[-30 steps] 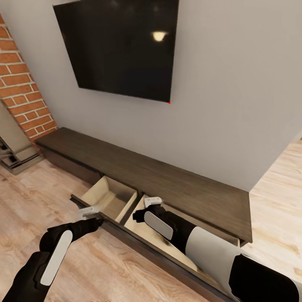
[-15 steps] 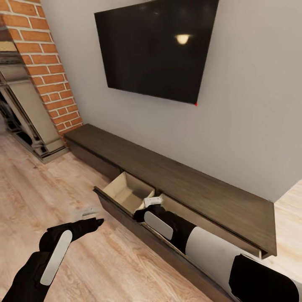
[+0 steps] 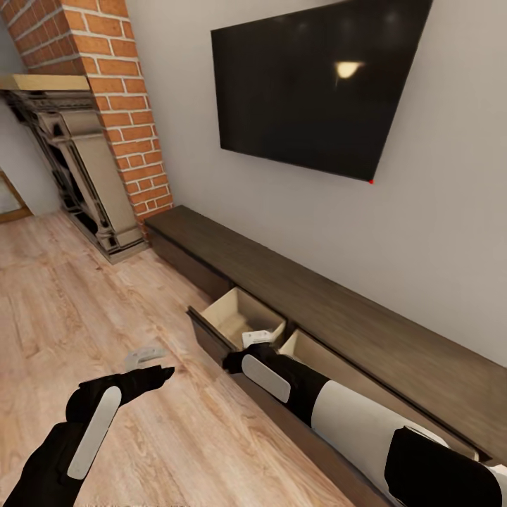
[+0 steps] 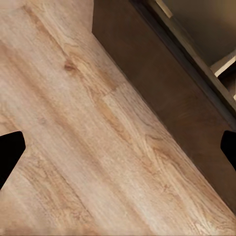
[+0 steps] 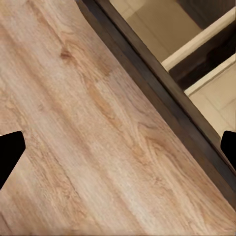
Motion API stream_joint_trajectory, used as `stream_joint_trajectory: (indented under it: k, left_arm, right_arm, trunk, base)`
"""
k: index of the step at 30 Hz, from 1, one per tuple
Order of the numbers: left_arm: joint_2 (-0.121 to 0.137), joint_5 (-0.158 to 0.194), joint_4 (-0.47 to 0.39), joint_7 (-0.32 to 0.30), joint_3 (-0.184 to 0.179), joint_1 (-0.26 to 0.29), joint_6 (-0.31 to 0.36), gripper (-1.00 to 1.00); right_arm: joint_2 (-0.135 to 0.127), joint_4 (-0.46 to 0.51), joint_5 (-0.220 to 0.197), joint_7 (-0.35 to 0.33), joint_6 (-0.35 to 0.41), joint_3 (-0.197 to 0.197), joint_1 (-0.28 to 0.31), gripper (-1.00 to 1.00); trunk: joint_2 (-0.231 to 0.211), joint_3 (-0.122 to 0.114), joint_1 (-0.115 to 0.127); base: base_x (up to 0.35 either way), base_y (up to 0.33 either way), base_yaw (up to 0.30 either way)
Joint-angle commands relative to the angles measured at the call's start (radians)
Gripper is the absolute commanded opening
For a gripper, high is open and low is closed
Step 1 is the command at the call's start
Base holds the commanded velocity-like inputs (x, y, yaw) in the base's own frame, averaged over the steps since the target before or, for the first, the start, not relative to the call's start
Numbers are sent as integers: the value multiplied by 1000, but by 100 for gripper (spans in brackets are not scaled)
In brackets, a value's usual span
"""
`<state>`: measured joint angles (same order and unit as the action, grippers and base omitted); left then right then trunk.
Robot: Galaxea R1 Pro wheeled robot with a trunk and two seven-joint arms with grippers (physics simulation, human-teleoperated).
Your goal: Place each of the two pumpkins and all three candles from the living room inside a cabinet in the living room (use any cabinet), then make sure every cabinet is closed, and position the cauldron so it is next to a table in the living room.
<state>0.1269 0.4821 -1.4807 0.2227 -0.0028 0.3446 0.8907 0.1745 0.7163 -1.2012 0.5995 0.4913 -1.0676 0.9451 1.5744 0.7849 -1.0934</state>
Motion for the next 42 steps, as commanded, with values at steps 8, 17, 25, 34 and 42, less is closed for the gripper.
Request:
stream_joint_trajectory:
  k: [8,17,25,34,42]
  left_arm:
    - [0,10,0,9,-1,1,4,100]
    - [0,10,1,9,-1,1,5,100]
    - [0,10,2,9,1,1,5,100]
    - [0,10,3,9,1,1,5,100]
    - [0,10,3,9,1,1,5,100]
  right_arm:
    - [0,62,0,8,8,-5,1,100]
    - [0,65,1,8,2,-5,1,100]
    - [0,65,3,7,1,-5,1,100]
    - [0,65,3,6,0,-5,1,100]
    - [0,65,3,6,-2,-5,1,100]
  trunk:
    - [0,0,0]
    - [0,0,0]
    - [0,0,0]
    - [0,0,0]
    - [0,0,0]
  base:
    - [0,0,65]
    - [-51,57,0]
    - [-114,211,95]
    - [-105,258,277]
    - [-42,65,290]
